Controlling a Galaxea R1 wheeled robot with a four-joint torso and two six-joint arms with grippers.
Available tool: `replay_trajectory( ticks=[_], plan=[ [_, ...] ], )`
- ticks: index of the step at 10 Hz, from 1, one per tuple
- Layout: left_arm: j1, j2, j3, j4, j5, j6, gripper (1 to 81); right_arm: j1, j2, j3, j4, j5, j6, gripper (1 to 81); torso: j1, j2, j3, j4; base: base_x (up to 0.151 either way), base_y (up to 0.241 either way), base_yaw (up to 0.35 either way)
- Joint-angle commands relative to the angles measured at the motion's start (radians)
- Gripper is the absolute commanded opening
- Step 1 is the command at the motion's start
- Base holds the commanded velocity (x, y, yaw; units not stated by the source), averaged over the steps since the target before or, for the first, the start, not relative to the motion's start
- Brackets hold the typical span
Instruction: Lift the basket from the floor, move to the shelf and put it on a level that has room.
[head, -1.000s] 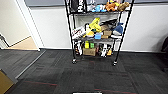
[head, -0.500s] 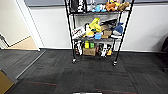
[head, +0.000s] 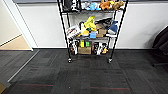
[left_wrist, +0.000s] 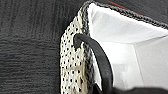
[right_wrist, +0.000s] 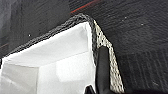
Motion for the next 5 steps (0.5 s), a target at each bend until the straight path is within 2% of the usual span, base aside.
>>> replay_trajectory(
  ticks=[1,2,3,4,5],
  plan=[
    [-0.108,-0.046,0.076,-0.004,0.053,0.004,1.0,0.052,-0.102,0.114,0.035,0.018,0.007,1.0,-0.062,0.095,0.0,-0.091,0.0,0.0,0.0],
    [-0.108,-0.049,0.086,-0.006,0.053,0.004,1.0,0.049,-0.119,0.138,0.037,0.02,0.007,1.0,-0.084,0.13,0.0,-0.029,0.0,0.0,0.0],
    [-0.103,-0.064,0.107,-0.007,0.053,0.004,1.0,0.039,-0.125,0.144,0.037,0.02,0.004,1.0,-0.102,0.16,0.0,-0.057,0.0,0.0,0.0],
    [-0.099,-0.077,0.126,-0.009,0.052,0.004,1.0,0.029,-0.121,0.14,0.034,0.018,0.002,1.0,-0.117,0.182,0.0,-0.069,0.0,0.0,0.0],
    [-0.089,-0.092,0.141,-0.01,0.043,0.004,1.0,0.025,-0.116,0.137,0.029,0.017,0.002,1.0,-0.136,0.212,0.029,-0.072,0.0,0.0,0.0]
  ],
)
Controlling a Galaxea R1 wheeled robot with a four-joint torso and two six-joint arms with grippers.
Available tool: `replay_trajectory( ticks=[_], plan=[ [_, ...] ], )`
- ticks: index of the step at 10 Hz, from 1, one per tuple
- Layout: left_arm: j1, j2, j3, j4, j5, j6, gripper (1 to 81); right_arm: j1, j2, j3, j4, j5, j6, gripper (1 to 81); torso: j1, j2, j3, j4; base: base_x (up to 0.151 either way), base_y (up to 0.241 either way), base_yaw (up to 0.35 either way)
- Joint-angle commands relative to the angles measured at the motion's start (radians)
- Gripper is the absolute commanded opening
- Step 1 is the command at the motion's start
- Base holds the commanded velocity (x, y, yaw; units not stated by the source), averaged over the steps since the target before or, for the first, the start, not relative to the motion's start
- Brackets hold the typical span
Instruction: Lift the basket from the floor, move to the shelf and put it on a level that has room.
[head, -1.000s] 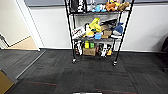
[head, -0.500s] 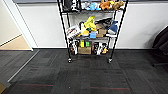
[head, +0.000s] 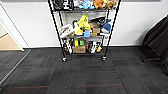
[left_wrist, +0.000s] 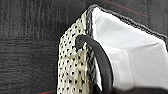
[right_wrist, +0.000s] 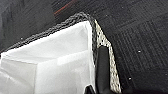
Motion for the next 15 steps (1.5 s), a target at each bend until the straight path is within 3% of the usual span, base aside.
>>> replay_trajectory(
  ticks=[1,2,3,6,7,11,15],
  plan=[
    [-0.075,-0.058,0.048,-0.011,0.036,0.004,1.0,0.078,-0.013,0.012,0.009,-0.045,0.002,1.0,-0.064,0.099,0.057,0.0,0.0,0.0,0.0],
    [-0.062,-0.064,0.048,-0.014,0.035,0.002,1.0,0.078,-0.007,0.011,0.008,-0.053,-0.001,1.0,-0.083,0.13,0.086,0.0,0.0,0.0,0.0],
    [-0.046,-0.074,0.049,-0.016,0.015,0.002,1.0,0.077,-0.002,0.011,0.005,-0.055,-0.008,1.0,-0.108,0.167,0.123,-0.021,0.0,0.0,0.0],
    [0.001,-0.111,0.071,-0.031,-0.048,0.002,1.0,0.057,0.0,0.009,0.002,-0.061,-0.009,1.0,-0.169,0.262,0.215,-0.035,0.0,0.0,0.0],
    [0.016,-0.117,0.074,-0.031,-0.06,0.002,1.0,0.044,-0.002,0.009,0.002,-0.061,-0.009,1.0,-0.191,0.296,0.153,-0.017,0.0,0.0,0.0],
    [-0.004,-0.108,0.072,-0.047,-0.064,-0.02,1.0,0.044,-0.014,0.015,0.022,-0.058,0.002,1.0,-0.265,0.408,0.188,-0.021,0.0,0.0,0.0],
    [-0.059,-0.105,0.072,-0.06,-0.06,-0.06,1.0,0.158,0.009,0.032,0.026,-0.1,0.003,1.0,-0.351,0.541,0.188,-0.022,0.0,0.0,0.0]
  ],
)
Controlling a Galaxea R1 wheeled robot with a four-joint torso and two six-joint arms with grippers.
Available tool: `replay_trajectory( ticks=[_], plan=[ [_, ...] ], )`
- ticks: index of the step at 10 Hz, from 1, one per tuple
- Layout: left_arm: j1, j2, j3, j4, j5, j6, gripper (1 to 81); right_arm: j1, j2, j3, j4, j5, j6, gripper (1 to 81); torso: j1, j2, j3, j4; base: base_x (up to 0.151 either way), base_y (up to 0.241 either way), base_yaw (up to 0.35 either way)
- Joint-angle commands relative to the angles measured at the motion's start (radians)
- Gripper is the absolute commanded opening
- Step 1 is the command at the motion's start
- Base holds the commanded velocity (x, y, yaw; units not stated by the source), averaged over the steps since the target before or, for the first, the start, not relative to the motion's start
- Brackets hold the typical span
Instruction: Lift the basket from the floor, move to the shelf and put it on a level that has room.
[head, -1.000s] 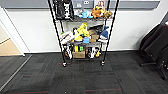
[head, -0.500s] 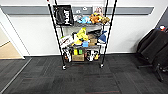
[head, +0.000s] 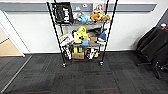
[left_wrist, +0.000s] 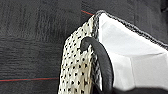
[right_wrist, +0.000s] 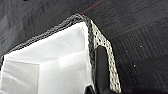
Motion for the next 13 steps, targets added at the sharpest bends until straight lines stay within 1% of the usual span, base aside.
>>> replay_trajectory(
  ticks=[1,3,4,5,6,8,10,11,13],
  plan=[
    [-0.127,-0.031,0.007,-0.02,0.046,-0.039,1.0,0.18,-0.003,0.016,0.02,-0.091,0.005,1.0,-0.062,0.096,0.0,0.0,0.0,0.0,0.0],
    [-0.174,-0.048,0.009,-0.021,0.049,-0.067,1.0,0.227,0.004,-0.002,0.046,-0.095,0.005,1.0,-0.111,0.172,0.0,0.0,0.0,0.0,0.0],
    [-0.197,-0.059,0.015,-0.024,0.056,-0.079,1.0,0.246,0.004,0.001,0.05,-0.111,0.005,1.0,-0.133,0.206,0.0,0.0,0.0,0.0,0.0],
    [-0.219,-0.082,0.039,-0.044,0.086,-0.088,1.0,0.259,0.004,0.01,0.06,-0.127,0.005,1.0,-0.156,0.242,0.0,0.0,0.0,0.0,0.0],
    [-0.228,-0.102,0.072,-0.046,0.086,-0.088,1.0,0.26,0.004,0.013,0.063,-0.127,0.004,1.0,-0.178,0.277,0.088,0.0,0.0,0.0,0.0],
    [-0.23,-0.129,0.115,-0.046,0.086,-0.088,1.0,0.244,0.001,0.012,0.061,-0.125,0.005,1.0,-0.209,0.329,0.121,0.0,0.0,0.0,0.0],
    [-0.233,-0.142,0.133,-0.044,0.089,-0.088,1.0,0.229,-0.006,0.007,0.061,-0.122,0.005,1.0,-0.249,0.39,0.183,0.0,0.0,0.0,0.0],
    [-0.239,-0.148,0.142,-0.044,0.103,-0.088,1.0,0.236,-0.016,0.021,0.069,-0.122,0.005,1.0,-0.27,0.42,0.213,0.0,0.0,0.0,0.0],
    [-0.251,-0.172,0.197,-0.046,0.105,-0.088,1.0,0.255,-0.048,0.093,0.089,-0.114,0.005,1.0,-0.314,0.488,0.281,0.0,0.0,0.0,0.0]
  ],
)
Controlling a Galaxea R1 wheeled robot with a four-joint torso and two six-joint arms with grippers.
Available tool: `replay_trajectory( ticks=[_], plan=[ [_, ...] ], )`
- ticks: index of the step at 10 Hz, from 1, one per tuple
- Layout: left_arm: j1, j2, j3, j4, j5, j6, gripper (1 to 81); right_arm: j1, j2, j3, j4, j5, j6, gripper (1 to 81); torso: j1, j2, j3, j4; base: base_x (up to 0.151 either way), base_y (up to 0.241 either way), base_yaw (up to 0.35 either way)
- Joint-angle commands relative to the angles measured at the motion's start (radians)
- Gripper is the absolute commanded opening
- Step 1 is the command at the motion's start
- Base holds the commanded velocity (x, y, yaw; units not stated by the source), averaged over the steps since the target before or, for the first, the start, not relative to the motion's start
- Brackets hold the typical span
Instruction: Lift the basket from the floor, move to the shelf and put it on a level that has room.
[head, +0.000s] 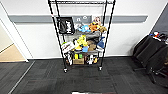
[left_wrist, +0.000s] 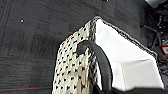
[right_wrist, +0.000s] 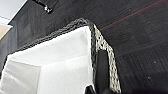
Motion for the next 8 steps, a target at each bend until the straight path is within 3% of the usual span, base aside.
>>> replay_trajectory(
  ticks=[1,2,4,8],
  plan=[
    [-0.141,-0.072,0.089,-0.024,0.039,-0.008,1.0,0.157,-0.067,0.103,0.043,-0.026,0.004,1.0,-0.063,0.098,0.092,0.0,0.0,0.0,0.0],
    [-0.146,-0.081,0.114,-0.024,0.039,-0.008,1.0,0.164,-0.084,0.134,0.053,-0.024,0.004,1.0,-0.083,0.129,0.027,0.0,0.0,0.0,0.0],
    [-0.149,-0.124,0.189,-0.022,0.033,-0.008,1.0,0.175,-0.16,0.268,0.065,-0.013,0.004,1.0,-0.118,0.179,0.053,0.0,0.0,0.0,0.0],
    [-0.172,-0.175,0.321,-0.016,0.027,-0.008,1.0,0.196,-0.299,0.5,0.088,0.066,0.007,1.0,-0.205,0.314,0.059,0.0,0.0,0.0,0.0]
  ],
)
